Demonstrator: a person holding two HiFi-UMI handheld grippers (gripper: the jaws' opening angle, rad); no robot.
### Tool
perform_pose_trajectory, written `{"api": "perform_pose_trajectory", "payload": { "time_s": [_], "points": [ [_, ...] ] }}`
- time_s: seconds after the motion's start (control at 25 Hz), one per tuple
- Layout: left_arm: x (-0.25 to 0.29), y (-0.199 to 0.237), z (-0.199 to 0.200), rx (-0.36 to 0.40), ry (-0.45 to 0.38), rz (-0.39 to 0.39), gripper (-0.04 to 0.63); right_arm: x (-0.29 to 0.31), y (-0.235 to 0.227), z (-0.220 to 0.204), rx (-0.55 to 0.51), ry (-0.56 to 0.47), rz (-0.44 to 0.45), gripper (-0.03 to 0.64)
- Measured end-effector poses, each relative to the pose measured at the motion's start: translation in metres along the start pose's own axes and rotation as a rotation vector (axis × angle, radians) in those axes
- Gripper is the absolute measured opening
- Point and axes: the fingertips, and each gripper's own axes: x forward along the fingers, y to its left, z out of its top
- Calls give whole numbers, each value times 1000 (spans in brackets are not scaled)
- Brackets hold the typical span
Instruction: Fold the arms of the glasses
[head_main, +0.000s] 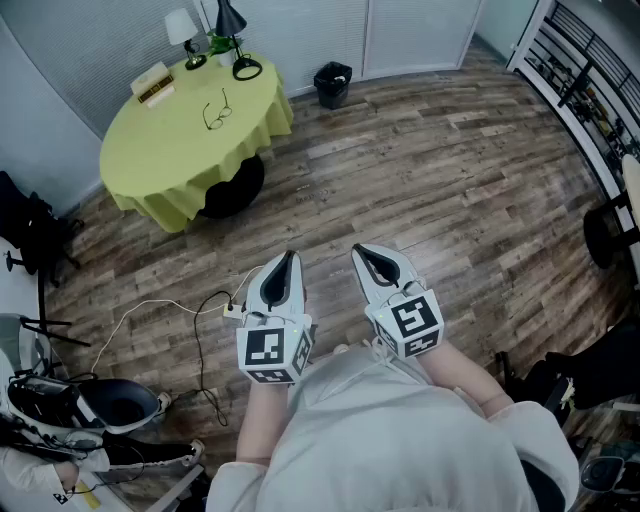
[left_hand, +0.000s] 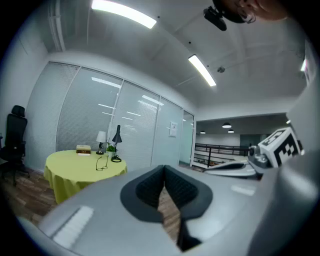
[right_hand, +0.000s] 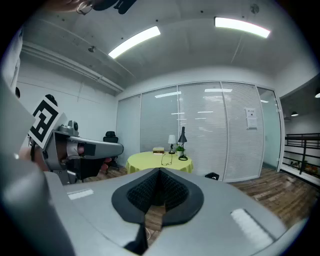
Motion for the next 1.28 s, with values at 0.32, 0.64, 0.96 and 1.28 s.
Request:
{"api": "perform_pose_trajectory", "payload": {
  "time_s": [0.32, 0.64, 0.96, 1.28],
  "points": [
    [-6, -3, -4, -2, 1, -1, 6, -8, 2, -3, -14, 6, -2, -2],
    [-12, 11, -8, -29, 9, 27, 6, 6, 10, -5, 54, 16, 20, -2],
    [18, 36, -29, -70, 60, 79, 6, 41, -6, -27, 70, 83, 66, -3],
    [99, 67, -30, -76, 93, 173, 6, 124, -66, -26, 91, 105, 156, -2]
  ]
}}
